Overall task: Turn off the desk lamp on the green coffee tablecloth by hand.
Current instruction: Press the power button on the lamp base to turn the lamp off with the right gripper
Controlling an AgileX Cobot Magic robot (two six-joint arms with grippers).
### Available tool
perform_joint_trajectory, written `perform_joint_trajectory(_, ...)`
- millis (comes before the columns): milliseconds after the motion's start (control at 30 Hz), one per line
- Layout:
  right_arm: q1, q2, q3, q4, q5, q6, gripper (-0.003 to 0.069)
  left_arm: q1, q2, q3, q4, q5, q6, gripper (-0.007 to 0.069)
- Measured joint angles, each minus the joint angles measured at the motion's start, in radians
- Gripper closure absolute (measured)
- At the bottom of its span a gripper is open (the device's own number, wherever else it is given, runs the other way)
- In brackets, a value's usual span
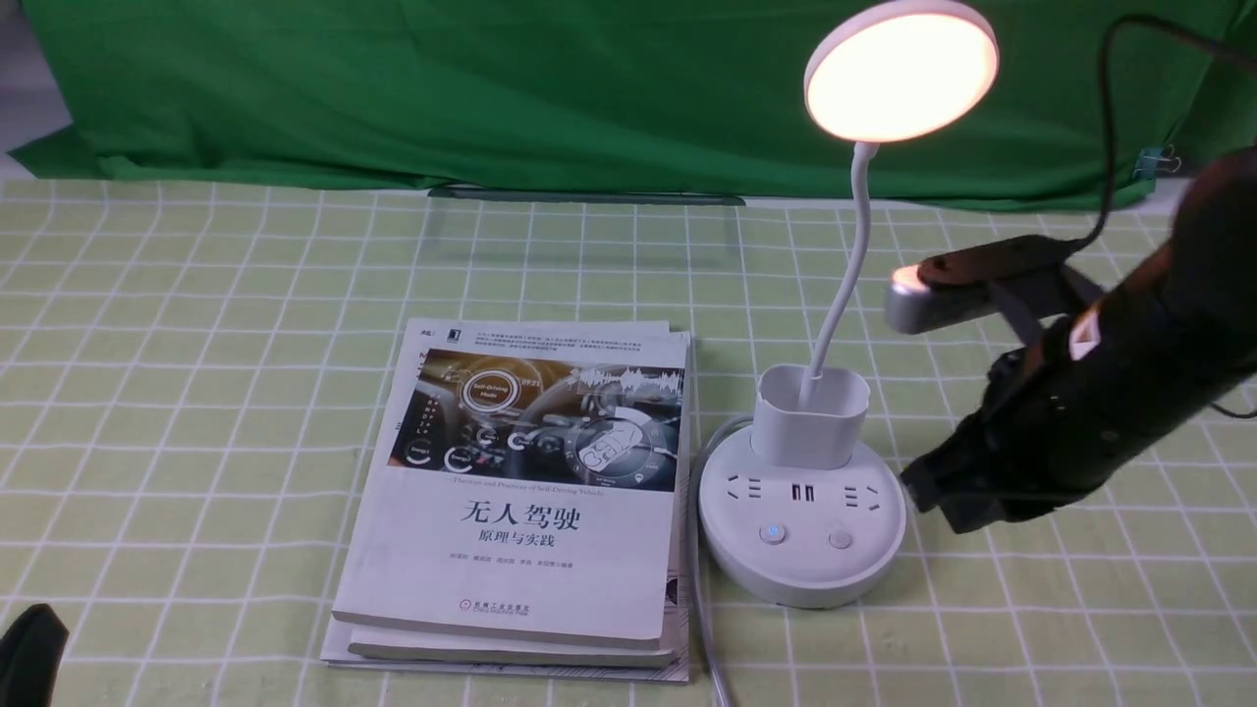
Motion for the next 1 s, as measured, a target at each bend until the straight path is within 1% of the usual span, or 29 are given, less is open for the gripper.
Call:
perform_joint_trajectory(267,0.069,0.16,-0.074,0.001,-0.049,-0.002,0.0615,0.0,0.0,0.0,0.0,0.0,0.0,0.0214)
perform_joint_trajectory(467,0.066,0.227,-0.146,-0.003,-0.036,0.002,0.0614,0.0,0.0,0.0,0.0,0.0,0.0,0.0214)
perform_joint_trajectory(767,0.066,0.244,-0.154,-0.003,-0.027,0.008,0.0614,0.0,0.0,0.0,0.0,0.0,0.0,0.0214)
perform_joint_trajectory(1000,0.066,0.31,-0.166,0.001,0.0,0.026,0.0614,0.0,0.0,0.0,0.0,0.0,0.0,0.0214)
